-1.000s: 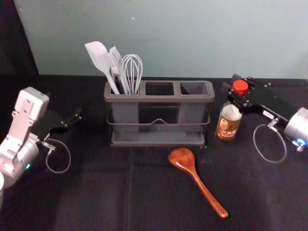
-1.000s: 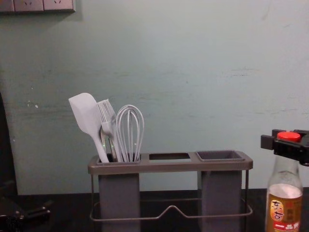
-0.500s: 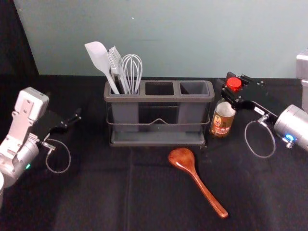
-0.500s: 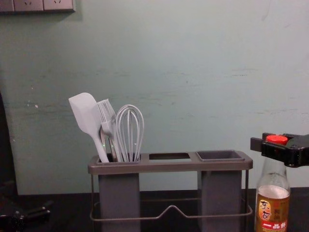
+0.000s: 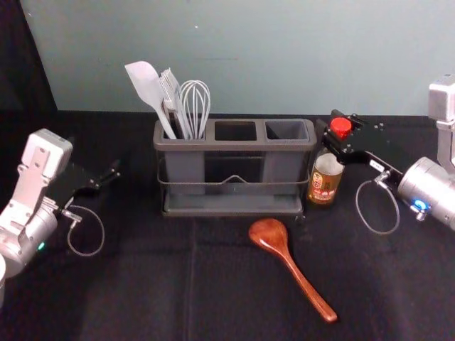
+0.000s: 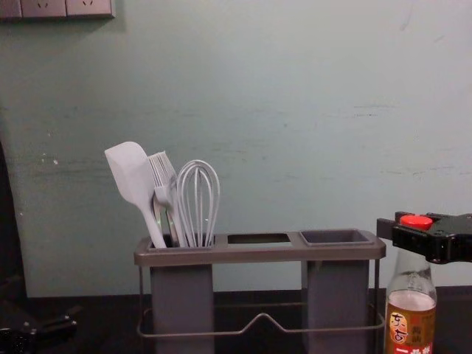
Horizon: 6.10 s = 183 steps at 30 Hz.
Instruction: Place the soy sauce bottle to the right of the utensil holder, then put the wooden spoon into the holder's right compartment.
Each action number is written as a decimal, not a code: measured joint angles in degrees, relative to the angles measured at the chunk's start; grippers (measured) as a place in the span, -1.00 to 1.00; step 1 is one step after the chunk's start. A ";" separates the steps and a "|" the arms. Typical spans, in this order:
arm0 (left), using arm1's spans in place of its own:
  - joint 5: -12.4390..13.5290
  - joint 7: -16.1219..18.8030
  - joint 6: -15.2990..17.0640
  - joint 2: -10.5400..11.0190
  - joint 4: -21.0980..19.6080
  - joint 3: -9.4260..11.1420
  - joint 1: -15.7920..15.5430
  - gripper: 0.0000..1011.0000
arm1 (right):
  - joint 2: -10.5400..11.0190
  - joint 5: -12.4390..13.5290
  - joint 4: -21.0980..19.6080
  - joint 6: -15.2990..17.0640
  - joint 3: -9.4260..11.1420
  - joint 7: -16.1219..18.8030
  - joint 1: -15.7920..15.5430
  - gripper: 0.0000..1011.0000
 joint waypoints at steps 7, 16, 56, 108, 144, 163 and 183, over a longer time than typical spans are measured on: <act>0.00 0.00 0.00 0.00 0.00 0.00 0.00 0.99 | -0.23 -0.11 -0.16 -0.18 0.12 -0.19 -0.05 0.03; 0.00 0.00 0.00 0.00 0.00 0.00 0.00 0.99 | 0.77 0.23 -4.87 0.05 1.66 -1.11 -1.54 0.53; 0.00 0.00 0.00 0.00 0.00 0.00 0.00 0.99 | 7.51 -1.91 -26.94 9.69 2.14 -6.48 -23.64 0.98; 0.00 0.00 0.00 0.00 0.00 0.00 0.00 0.99 | 4.39 -2.96 -34.87 55.80 -4.59 -18.15 -12.82 0.98; 0.00 0.00 0.00 0.00 0.00 0.00 0.00 0.99 | -11.48 -10.79 -18.40 69.32 -11.17 -22.23 1.02 0.98; 0.00 0.00 0.00 0.00 0.00 0.00 0.00 0.99 | -16.42 -14.76 -15.77 67.66 -8.98 -26.11 -0.91 0.98; 0.00 0.00 0.00 0.00 0.00 0.00 0.00 0.99 | -17.23 -16.53 -14.45 66.61 -7.91 -23.63 -0.58 0.67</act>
